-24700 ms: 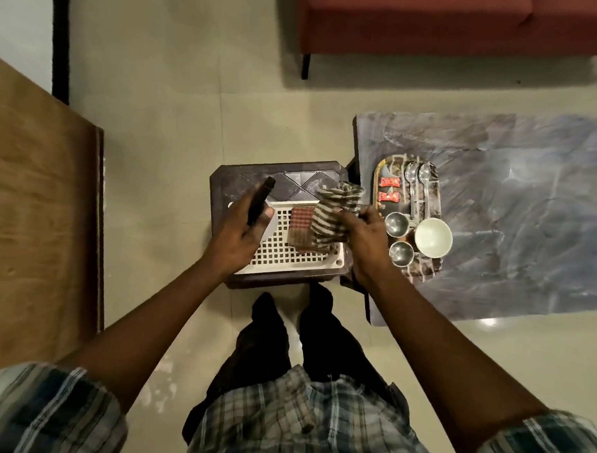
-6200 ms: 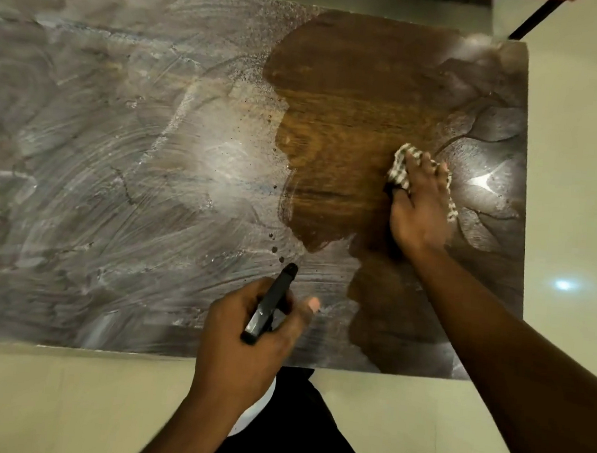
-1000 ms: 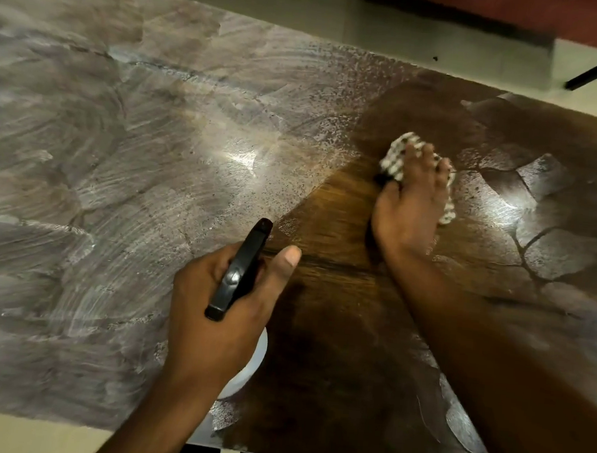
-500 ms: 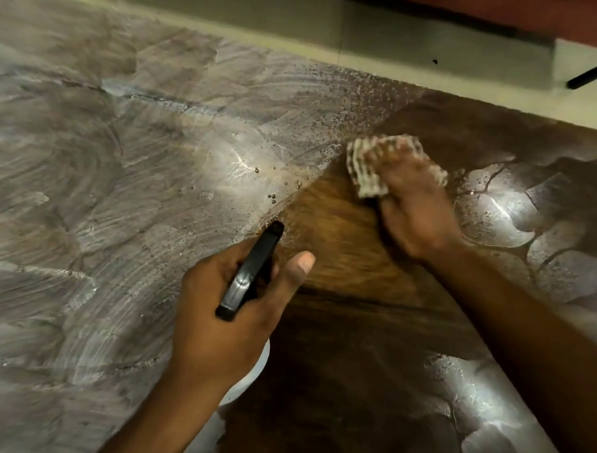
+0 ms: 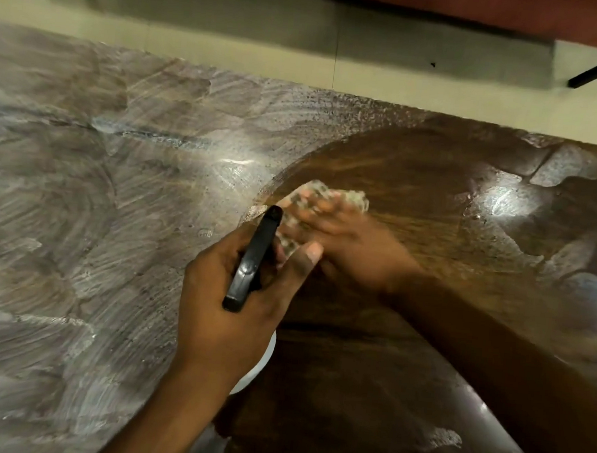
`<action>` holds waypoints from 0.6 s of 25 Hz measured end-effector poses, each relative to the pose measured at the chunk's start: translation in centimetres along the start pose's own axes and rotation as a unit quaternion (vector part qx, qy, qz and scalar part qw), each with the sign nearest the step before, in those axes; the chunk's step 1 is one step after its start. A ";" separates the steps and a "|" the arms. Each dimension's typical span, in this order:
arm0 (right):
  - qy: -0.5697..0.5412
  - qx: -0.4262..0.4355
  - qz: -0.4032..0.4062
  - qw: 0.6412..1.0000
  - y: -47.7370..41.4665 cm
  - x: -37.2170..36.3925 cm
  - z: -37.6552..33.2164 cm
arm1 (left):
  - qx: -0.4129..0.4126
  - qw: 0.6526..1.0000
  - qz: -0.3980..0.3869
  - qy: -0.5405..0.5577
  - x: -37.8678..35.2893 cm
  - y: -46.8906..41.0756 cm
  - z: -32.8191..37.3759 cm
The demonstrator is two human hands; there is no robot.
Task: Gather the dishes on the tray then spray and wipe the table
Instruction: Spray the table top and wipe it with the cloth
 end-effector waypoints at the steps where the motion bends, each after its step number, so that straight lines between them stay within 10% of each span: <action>1: 0.015 -0.071 0.008 0.997 0.3 1.1 3.2 | 0.001 1.000 -0.002 -0.006 0.0 -0.2 0.1; 5: 0.020 -0.412 0.184 0.892 1.1 7.2 14.1 | 0.028 1.000 0.004 -0.004 0.4 -0.6 -0.2; 8: 0.007 -0.510 0.237 0.827 -1.4 6.8 13.0 | 0.027 0.999 0.022 -0.017 0.9 -1.0 -0.6; 12: -0.007 -0.203 0.059 0.977 -5.9 1.3 2.7 | 0.017 0.999 0.023 -0.022 1.0 -1.7 -1.0; 15: 0.007 0.001 -0.056 0.998 -4.6 0.1 0.7 | -0.009 1.000 0.017 -0.018 0.9 -2.0 -0.4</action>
Point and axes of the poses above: each hand's wrist, its own y-axis away from the middle knuckle, its own x-axis out of the back of the hand, z = x × y, the point moved 7 cm from there along -y, towards the middle knuckle, and after that the axes turned 14 degrees about z, right-handed, at the moved point
